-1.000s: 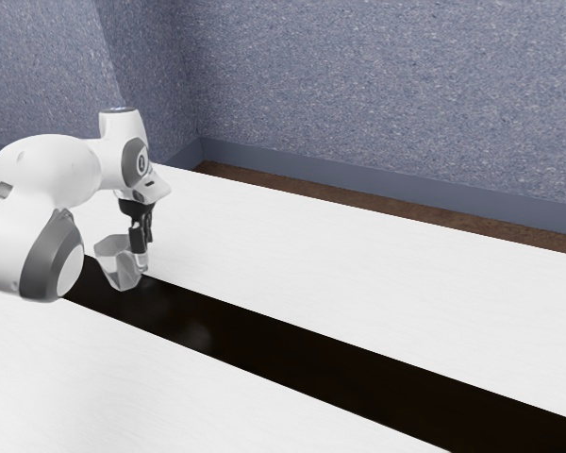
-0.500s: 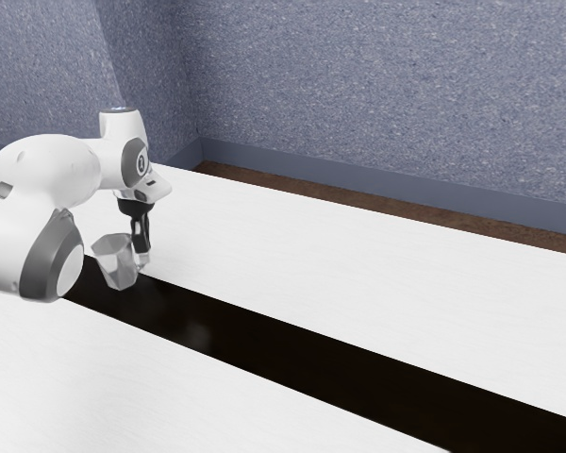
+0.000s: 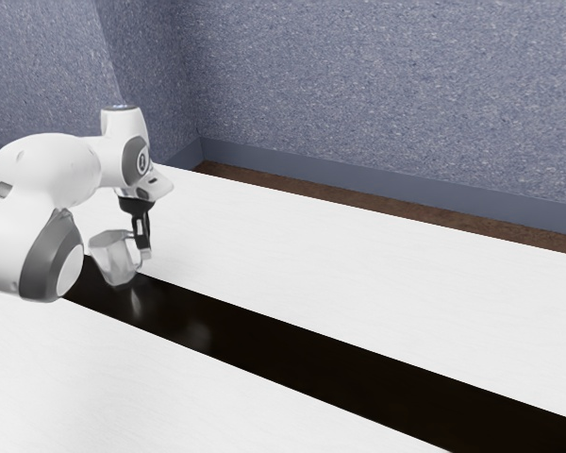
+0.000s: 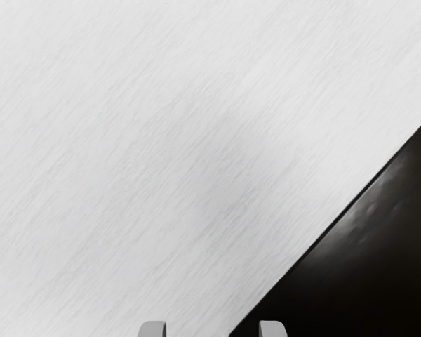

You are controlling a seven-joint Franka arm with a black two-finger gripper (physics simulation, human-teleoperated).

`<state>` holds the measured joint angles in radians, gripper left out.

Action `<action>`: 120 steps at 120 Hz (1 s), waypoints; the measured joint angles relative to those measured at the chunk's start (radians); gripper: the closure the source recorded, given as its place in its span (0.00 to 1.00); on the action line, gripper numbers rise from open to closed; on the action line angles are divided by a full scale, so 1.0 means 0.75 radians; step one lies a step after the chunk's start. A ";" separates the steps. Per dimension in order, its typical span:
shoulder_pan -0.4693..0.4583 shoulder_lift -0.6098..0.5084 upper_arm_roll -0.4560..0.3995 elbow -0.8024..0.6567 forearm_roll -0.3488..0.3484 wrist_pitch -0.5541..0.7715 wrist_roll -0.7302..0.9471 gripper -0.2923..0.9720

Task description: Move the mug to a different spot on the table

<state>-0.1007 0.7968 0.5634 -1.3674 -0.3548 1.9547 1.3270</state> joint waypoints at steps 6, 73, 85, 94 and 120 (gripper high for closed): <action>-0.002 -0.003 -0.001 0.007 0.009 -0.003 -0.004 0.73; -0.130 -0.069 -0.050 0.088 0.165 -0.081 -0.087 0.76; -0.213 -0.134 -0.049 -0.007 0.195 -0.094 -0.113 0.77; -0.263 -0.201 -0.048 -0.092 0.233 -0.112 -0.141 0.78; -0.357 -0.234 -0.048 -0.123 0.322 -0.248 -0.254 0.80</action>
<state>-0.3687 0.6211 0.5274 -1.4595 -0.1136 1.7684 1.1364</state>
